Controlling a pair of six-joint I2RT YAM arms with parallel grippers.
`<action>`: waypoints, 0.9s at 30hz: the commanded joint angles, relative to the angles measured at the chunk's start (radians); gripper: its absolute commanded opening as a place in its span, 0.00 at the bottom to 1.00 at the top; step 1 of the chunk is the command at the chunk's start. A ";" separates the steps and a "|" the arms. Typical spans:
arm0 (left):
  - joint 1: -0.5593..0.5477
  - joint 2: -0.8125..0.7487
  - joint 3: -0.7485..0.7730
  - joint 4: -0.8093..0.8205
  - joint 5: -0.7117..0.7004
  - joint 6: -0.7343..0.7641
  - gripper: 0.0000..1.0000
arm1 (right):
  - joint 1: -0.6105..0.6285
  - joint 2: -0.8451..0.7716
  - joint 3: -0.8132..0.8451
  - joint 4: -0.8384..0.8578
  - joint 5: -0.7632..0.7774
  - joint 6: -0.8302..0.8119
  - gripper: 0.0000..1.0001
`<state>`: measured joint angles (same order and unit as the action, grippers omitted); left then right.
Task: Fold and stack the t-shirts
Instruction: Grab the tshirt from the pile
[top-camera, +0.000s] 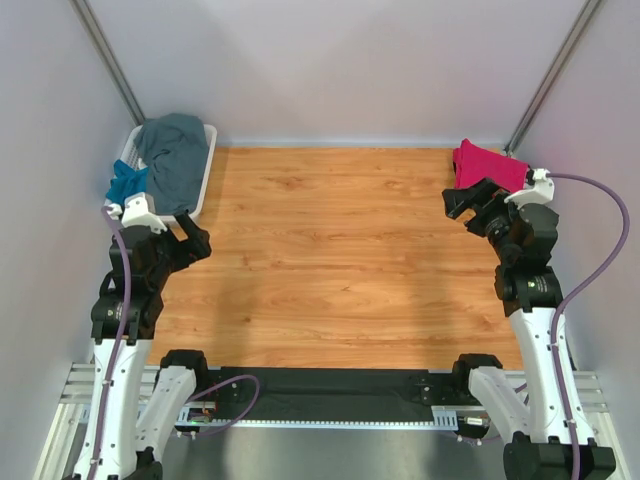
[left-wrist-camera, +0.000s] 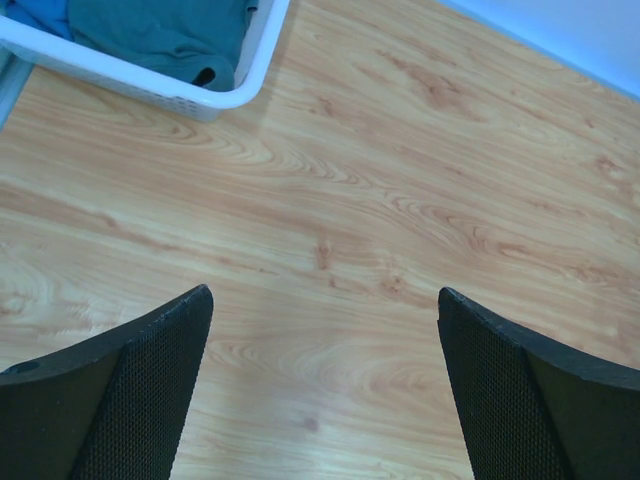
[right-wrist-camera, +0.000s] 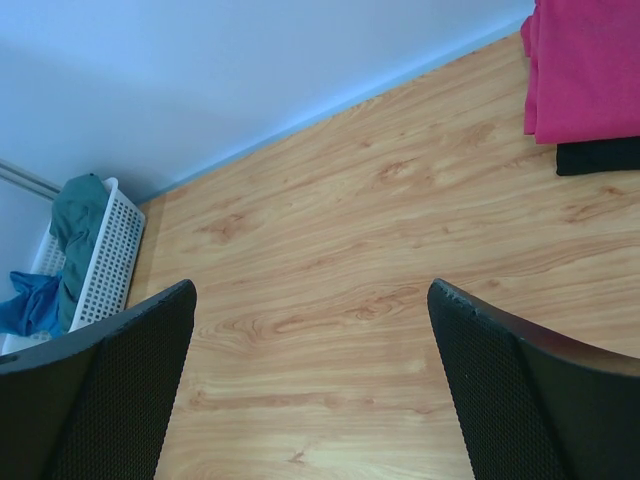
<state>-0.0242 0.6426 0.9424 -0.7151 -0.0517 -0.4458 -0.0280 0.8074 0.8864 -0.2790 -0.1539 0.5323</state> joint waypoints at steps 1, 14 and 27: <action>-0.002 0.011 0.062 -0.017 -0.020 -0.028 1.00 | 0.003 -0.007 0.008 0.026 0.016 -0.022 1.00; 0.016 0.418 0.298 0.031 0.026 -0.109 0.99 | 0.003 0.022 -0.069 0.133 -0.044 0.006 1.00; 0.323 0.868 0.601 0.178 0.067 -0.196 0.94 | 0.003 -0.043 -0.153 0.126 0.019 -0.043 1.00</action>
<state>0.2920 1.4670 1.4906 -0.6212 0.0330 -0.6186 -0.0280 0.7876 0.7448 -0.1944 -0.1699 0.5102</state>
